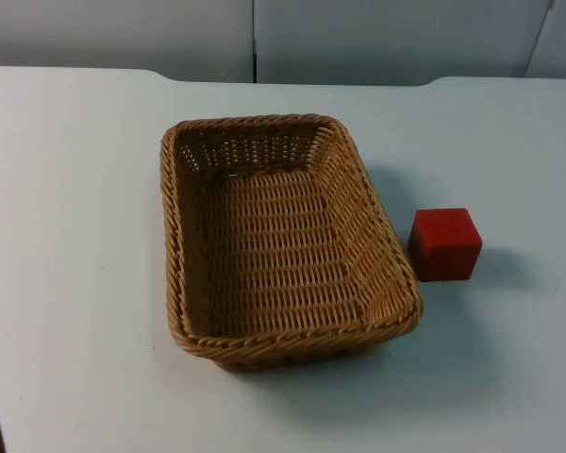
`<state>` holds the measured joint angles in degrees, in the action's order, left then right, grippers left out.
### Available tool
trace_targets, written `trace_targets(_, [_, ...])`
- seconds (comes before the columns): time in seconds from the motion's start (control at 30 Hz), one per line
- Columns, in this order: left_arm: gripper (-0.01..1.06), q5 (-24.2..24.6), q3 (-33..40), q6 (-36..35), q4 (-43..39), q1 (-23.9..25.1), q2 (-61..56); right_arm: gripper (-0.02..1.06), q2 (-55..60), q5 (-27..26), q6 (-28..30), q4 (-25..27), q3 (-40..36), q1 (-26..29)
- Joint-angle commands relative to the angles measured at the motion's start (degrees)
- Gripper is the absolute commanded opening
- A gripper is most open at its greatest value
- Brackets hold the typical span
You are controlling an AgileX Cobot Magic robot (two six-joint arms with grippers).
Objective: Pick up the basket with the left hand and place the cube into the basket with the right hand.
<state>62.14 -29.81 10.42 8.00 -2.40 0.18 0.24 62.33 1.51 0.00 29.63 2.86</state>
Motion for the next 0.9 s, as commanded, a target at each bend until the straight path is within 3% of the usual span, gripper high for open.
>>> trace_targets(0.0, [0.0,-0.11,0.29,-0.02,0.61,0.0,-0.18,0.03,-0.24,-0.7,-0.05,0.3,-0.36,-0.23])
trace_targets(0.1, [0.0,-1.07,0.19,-3.04,2.33,0.0,-0.18,0.03,-0.24,-0.7,-0.05,0.3,-0.36,-0.23])
trace_targets(0.17, [0.0,-4.86,-0.79,-5.01,12.39,0.0,2.18,0.03,-0.24,-0.7,-0.05,0.3,-0.36,-0.23])
trace_targets(0.2, [0.0,-7.0,-1.17,-2.24,18.93,0.0,6.12,0.03,-0.24,-0.7,-0.05,0.3,-0.36,-0.23])
trace_targets(0.23, [0.0,-7.0,-1.17,-2.24,18.93,0.0,6.12,0.03,-0.24,-0.7,-0.05,0.3,-0.36,-0.23])
trace_targets(0.33, [0.0,-7.92,-2.46,12.78,39.0,0.0,22.16,0.03,-0.24,-0.7,-0.05,0.3,-0.36,-0.23])
trace_targets(0.4, [0.0,-7.44,-3.06,16.74,42.1,0.0,28.45,0.03,-0.24,-0.7,-0.05,0.3,-0.36,-0.23])
trace_targets(0.47, [0.03,-6.75,-4.49,25.04,48.94,0.0,42.72,0.03,-0.24,-0.7,-0.05,0.3,-0.36,-0.23])
trace_targets(0.57, [0.21,-5.96,-7.48,32.7,54.24,0.0,58.55,0.03,-0.24,-0.7,-0.05,0.3,-0.36,-0.23])
trace_targets(0.63, [0.26,-5.63,-7.94,33.08,54.42,0.0,61.15,0.03,-0.24,-0.7,-0.05,0.3,-0.36,-0.23])
trace_targets(0.73, [0.7,-3.22,-13.49,34.2,54.42,0.0,76.08,0.03,-0.24,-0.7,-0.05,0.3,-0.36,-0.23])
trace_targets(0.87, [0.76,-3.59,-17.83,34.2,54.05,0.0,85.63,0.03,-0.24,-0.7,-0.05,0.3,-0.36,-0.23])
